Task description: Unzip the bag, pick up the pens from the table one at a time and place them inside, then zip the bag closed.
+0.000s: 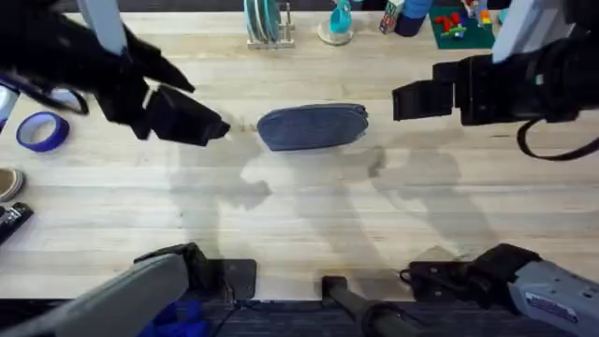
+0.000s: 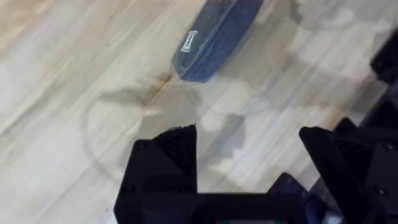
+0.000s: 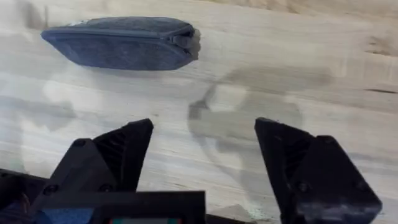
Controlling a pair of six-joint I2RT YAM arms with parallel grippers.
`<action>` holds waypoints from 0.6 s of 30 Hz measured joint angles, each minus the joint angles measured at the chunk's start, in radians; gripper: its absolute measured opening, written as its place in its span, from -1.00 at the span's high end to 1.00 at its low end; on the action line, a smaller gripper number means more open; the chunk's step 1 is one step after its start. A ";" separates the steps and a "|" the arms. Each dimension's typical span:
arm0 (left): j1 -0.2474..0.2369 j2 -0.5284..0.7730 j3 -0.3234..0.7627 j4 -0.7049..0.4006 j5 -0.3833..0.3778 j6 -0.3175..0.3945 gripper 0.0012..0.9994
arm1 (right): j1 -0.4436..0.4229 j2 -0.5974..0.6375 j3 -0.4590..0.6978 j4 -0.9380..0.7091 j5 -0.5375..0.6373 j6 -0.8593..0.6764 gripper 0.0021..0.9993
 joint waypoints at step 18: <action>0.000 -0.424 -0.284 0.191 -0.061 -0.338 -1.00 | 0.000 0.000 0.002 -0.034 0.000 -0.041 -0.99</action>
